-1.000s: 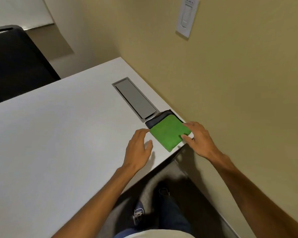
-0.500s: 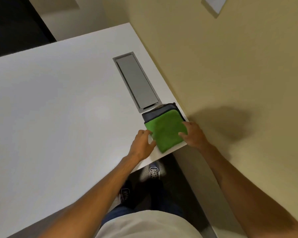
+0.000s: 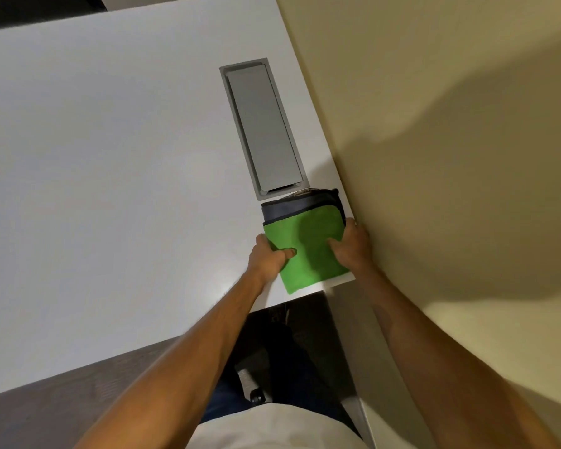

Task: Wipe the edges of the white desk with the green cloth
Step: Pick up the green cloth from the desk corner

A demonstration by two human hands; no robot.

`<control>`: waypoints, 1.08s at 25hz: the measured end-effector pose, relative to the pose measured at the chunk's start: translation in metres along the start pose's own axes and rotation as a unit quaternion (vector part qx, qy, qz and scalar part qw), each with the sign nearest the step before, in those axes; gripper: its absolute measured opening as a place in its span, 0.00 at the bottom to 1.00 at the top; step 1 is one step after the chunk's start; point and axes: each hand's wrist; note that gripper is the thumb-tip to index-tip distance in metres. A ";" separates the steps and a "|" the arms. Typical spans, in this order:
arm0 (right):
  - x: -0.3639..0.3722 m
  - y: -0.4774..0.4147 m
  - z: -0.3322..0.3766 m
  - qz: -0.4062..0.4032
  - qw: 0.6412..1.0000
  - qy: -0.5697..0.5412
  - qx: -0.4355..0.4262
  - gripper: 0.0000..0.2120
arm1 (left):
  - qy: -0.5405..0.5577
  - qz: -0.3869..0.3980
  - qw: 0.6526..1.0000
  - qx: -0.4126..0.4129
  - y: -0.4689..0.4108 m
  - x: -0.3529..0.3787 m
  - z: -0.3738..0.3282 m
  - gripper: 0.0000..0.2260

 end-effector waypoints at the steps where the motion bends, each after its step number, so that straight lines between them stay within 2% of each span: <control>1: 0.001 -0.004 0.000 -0.003 1.000 -0.014 0.014 0.27 | 0.011 -0.009 1.000 -0.013 0.002 0.000 -0.004 0.27; 5: -0.002 -0.015 0.000 0.016 0.996 -0.070 0.058 0.27 | 0.012 -0.065 0.997 -0.046 -0.003 0.001 -0.002 0.15; 8: -0.002 -0.019 0.000 0.053 0.990 -0.105 0.077 0.33 | -0.014 -0.086 0.995 -0.038 -0.001 0.001 -0.001 0.04; 10: 0.014 -0.037 -0.016 0.090 0.986 -0.114 0.076 0.40 | -0.025 -0.097 0.995 -0.024 0.001 0.002 -0.001 0.10; 12: 0.024 -0.045 -0.024 0.101 0.984 -0.130 0.066 0.41 | -0.035 -0.106 0.994 -0.006 0.005 -0.001 -0.001 0.12; 16: 0.000 0.003 0.013 0.095 0.987 -0.128 0.015 0.26 | -0.060 -0.136 0.988 0.038 0.015 -0.020 0.006 0.06; 24: 0.027 0.054 0.085 0.100 0.981 -0.073 -0.151 0.17 | -0.027 -0.244 0.965 0.097 0.051 -0.091 0.044 0.05; 27: 0.045 0.077 0.115 0.110 0.971 -0.024 -0.210 0.10 | -0.042 -0.271 0.955 0.111 0.071 -0.126 0.063 0.05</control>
Point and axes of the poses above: each hand's wrist, its own y-axis away from the middle knuckle, its own x-axis out of the palm, z = x × y, and after that the axes turned 2 degrees about y, right-handed
